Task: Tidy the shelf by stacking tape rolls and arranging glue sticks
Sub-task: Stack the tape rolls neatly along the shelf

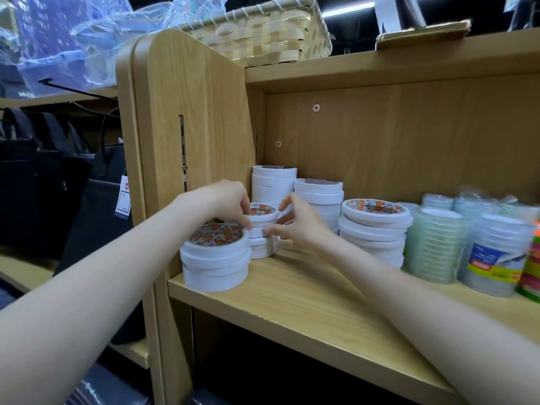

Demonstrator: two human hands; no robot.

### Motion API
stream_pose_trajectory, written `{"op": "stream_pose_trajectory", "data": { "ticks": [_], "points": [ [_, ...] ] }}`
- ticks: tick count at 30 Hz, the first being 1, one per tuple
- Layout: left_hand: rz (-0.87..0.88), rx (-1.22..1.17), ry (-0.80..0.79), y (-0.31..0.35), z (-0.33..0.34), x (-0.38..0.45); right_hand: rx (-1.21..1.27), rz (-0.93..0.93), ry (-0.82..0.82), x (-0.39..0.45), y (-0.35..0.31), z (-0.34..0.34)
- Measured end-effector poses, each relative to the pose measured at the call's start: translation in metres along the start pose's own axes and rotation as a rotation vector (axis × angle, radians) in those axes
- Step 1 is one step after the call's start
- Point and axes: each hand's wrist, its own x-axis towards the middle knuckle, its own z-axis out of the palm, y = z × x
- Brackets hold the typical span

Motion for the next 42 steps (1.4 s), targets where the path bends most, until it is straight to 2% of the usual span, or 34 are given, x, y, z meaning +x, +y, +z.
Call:
{"op": "stream_pose_trajectory", "data": {
  "ticks": [5, 15, 17, 22, 29, 33, 42],
  "points": [
    [-0.004, -0.001, -0.138, 0.005, -0.004, 0.001, 0.024, -0.01, -0.163, -0.006, 0.012, 0.012],
    [-0.012, -0.145, -0.144, 0.004, -0.002, -0.004, 0.059, -0.025, -0.043, -0.003, 0.017, 0.016],
    [-0.017, -0.141, -0.134, 0.004, -0.002, -0.003, 0.05, -0.032, 0.0, -0.001, 0.015, 0.015],
    [-0.021, -0.126, -0.088, 0.002, -0.001, -0.002, -0.006, -0.036, -0.096, -0.002, 0.017, 0.013],
    [-0.015, -0.092, 0.093, -0.002, -0.002, -0.006, 0.167, -0.06, -0.021, -0.002, 0.014, 0.006],
    [-0.015, -0.082, 0.111, 0.0, -0.001, -0.007, 0.087, -0.067, 0.002, -0.001, 0.012, 0.011],
    [-0.005, -0.114, 0.145, -0.005, 0.006, -0.012, 0.098, -0.057, 0.028, -0.003, 0.008, 0.008]
  ]
}}
